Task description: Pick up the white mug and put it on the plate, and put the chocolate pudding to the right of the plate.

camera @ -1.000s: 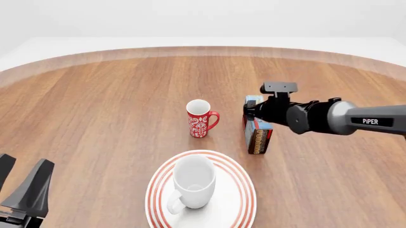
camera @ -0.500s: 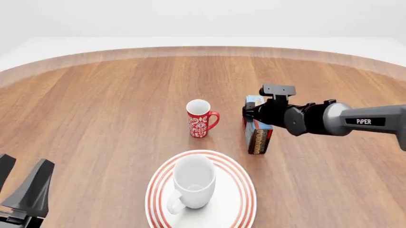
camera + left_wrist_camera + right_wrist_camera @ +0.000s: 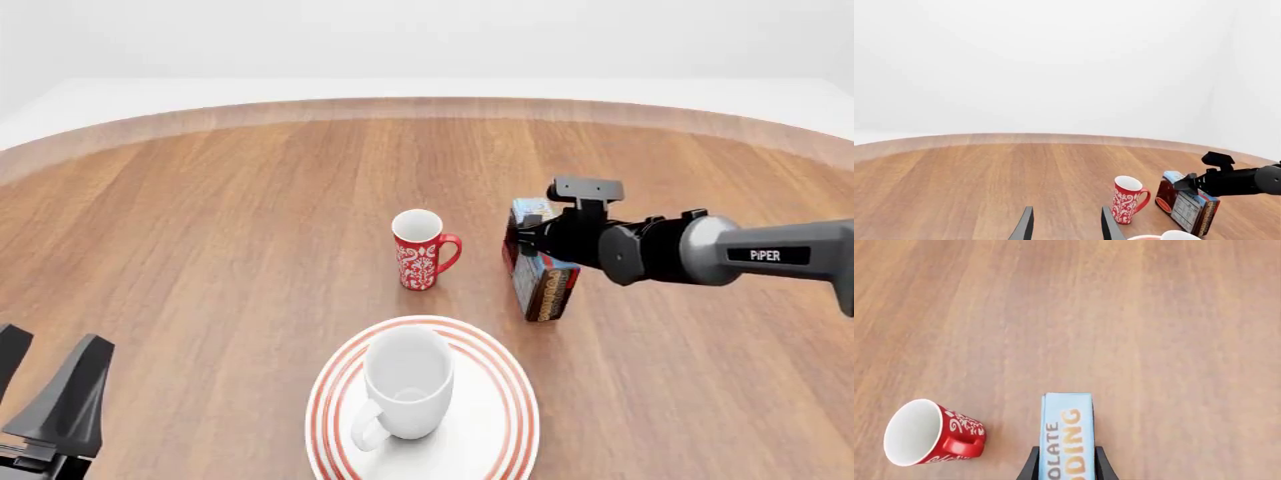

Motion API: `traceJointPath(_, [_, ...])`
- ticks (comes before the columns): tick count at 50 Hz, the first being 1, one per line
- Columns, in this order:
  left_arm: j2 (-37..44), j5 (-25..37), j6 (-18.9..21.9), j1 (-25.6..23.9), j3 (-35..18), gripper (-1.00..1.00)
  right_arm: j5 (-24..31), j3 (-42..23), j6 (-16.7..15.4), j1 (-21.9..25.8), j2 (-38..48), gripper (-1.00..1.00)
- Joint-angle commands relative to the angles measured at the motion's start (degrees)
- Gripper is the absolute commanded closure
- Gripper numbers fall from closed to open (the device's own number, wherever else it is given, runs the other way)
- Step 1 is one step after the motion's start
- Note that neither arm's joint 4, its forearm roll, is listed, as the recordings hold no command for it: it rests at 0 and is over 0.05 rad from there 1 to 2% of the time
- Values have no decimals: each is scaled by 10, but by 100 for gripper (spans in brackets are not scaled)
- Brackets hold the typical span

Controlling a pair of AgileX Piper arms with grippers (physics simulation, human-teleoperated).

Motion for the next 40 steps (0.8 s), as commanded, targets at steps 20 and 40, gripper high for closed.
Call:
traceJointPath(20, [0, 0, -2, 1, -1, -100, 13, 13, -11, -2, -42, 100])
traceJointPath(40, [0, 1, -5, -1, -1, -100, 27, 26, -19, -8, -95, 100])
